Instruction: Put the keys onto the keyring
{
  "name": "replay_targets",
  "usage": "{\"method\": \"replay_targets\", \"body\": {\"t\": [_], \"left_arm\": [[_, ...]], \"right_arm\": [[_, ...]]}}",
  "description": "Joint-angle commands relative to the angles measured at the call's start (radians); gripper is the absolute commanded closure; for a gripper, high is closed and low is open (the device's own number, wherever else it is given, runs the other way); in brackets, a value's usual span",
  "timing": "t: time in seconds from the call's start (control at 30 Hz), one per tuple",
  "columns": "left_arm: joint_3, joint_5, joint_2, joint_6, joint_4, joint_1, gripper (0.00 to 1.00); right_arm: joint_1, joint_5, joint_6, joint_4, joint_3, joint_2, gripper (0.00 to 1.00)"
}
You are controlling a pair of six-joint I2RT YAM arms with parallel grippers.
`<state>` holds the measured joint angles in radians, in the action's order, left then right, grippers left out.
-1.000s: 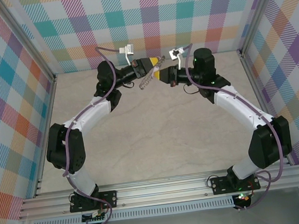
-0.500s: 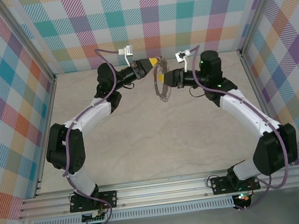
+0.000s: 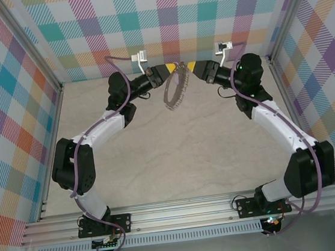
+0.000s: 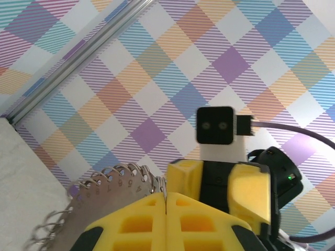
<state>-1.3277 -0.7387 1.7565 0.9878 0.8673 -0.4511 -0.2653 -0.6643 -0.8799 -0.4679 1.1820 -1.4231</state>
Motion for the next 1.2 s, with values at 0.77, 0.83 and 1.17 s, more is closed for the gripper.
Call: {"method": "replay_targets", "body": {"t": [0.77, 0.83, 1.17], "left_arm": [[0.034, 0.074, -0.061, 0.074, 0.137, -0.011, 1.0], [0.033, 0.074, -0.061, 0.075, 0.137, -0.011, 1.0], [0.029, 0.073, -0.058, 0.07, 0.136, -0.016, 1.0]], "right_arm": [[-0.1, 0.13, -0.156, -0.244, 0.028, -0.1, 0.69], [-0.099, 0.124, -0.16, -0.248, 0.033, -0.109, 0.69], [-0.103, 0.089, -0.179, -0.267, 0.067, -0.15, 0.71]]}}
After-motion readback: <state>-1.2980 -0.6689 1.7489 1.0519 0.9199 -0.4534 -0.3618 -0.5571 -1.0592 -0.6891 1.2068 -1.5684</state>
